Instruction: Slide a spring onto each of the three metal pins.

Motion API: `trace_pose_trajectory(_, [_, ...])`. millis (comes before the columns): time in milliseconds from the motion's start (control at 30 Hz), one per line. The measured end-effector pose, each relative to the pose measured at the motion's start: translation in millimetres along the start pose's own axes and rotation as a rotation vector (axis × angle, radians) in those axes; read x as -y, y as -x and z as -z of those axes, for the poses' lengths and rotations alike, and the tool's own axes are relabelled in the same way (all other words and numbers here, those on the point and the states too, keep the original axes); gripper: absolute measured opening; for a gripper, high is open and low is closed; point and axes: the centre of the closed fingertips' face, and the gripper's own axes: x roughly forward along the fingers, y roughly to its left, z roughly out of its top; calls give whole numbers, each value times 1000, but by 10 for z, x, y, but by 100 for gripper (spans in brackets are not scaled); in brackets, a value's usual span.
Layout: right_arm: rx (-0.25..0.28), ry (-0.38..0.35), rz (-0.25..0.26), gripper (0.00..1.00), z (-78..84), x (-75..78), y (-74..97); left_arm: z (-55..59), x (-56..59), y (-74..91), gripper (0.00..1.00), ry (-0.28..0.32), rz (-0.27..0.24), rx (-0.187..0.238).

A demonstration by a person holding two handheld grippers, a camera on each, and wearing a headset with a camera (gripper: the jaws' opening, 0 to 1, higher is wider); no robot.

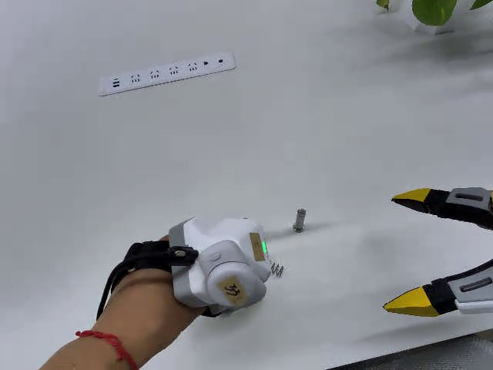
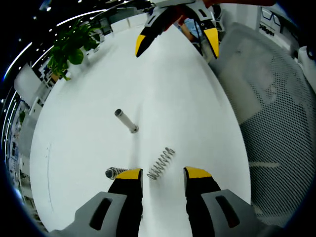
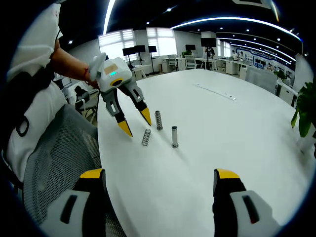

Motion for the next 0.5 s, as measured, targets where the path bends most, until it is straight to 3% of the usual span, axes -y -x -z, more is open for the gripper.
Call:
trace_pose_trajectory(167, [7, -10, 13, 90, 46, 5, 49, 70, 4, -112, 35, 16, 9, -56])
trace_pose_trajectory(300, [11, -15, 26, 90, 70, 33, 94, 89, 46, -135, 32, 18, 25, -78])
trace_pose_trajectory(500, [19, -15, 32, 90, 87, 52, 109, 73, 60, -152, 27, 78, 18, -82])
